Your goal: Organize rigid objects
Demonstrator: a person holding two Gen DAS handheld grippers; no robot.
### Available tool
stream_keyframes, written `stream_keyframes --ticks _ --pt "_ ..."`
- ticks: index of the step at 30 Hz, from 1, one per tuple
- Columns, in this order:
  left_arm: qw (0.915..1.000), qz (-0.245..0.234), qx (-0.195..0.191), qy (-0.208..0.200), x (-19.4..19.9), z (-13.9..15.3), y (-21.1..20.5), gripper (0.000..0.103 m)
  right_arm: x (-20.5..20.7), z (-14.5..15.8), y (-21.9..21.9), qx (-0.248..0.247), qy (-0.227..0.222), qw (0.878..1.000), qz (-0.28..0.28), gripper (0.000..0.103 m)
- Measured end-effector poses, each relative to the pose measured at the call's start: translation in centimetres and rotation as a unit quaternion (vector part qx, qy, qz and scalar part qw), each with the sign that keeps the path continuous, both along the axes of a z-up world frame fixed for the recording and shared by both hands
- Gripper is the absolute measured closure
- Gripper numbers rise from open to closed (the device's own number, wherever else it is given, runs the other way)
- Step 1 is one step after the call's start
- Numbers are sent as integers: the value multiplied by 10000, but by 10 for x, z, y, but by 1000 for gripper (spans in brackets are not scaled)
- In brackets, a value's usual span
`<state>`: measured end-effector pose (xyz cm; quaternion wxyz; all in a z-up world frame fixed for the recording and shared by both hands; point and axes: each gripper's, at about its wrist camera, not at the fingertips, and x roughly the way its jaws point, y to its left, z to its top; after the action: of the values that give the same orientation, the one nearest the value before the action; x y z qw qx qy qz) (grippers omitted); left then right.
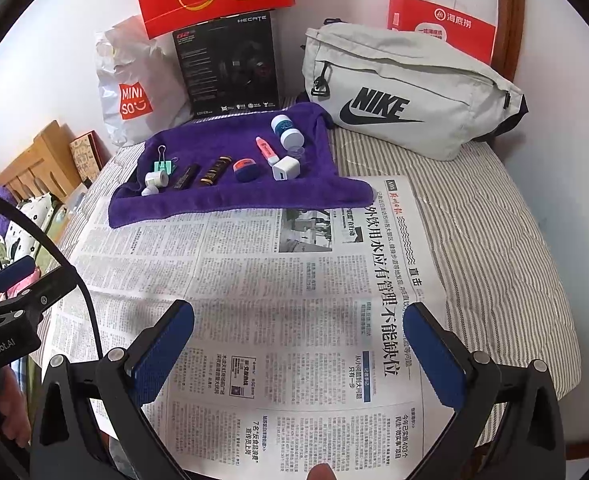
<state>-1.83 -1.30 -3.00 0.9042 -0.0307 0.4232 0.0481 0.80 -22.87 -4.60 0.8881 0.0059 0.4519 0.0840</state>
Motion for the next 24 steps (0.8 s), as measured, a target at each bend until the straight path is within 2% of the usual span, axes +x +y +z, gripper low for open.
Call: stream_keyframes --ticks 24 --pt "9999 27 99 24 -1 2 0 4 0 2 -1 -26 6 10000 23 0"
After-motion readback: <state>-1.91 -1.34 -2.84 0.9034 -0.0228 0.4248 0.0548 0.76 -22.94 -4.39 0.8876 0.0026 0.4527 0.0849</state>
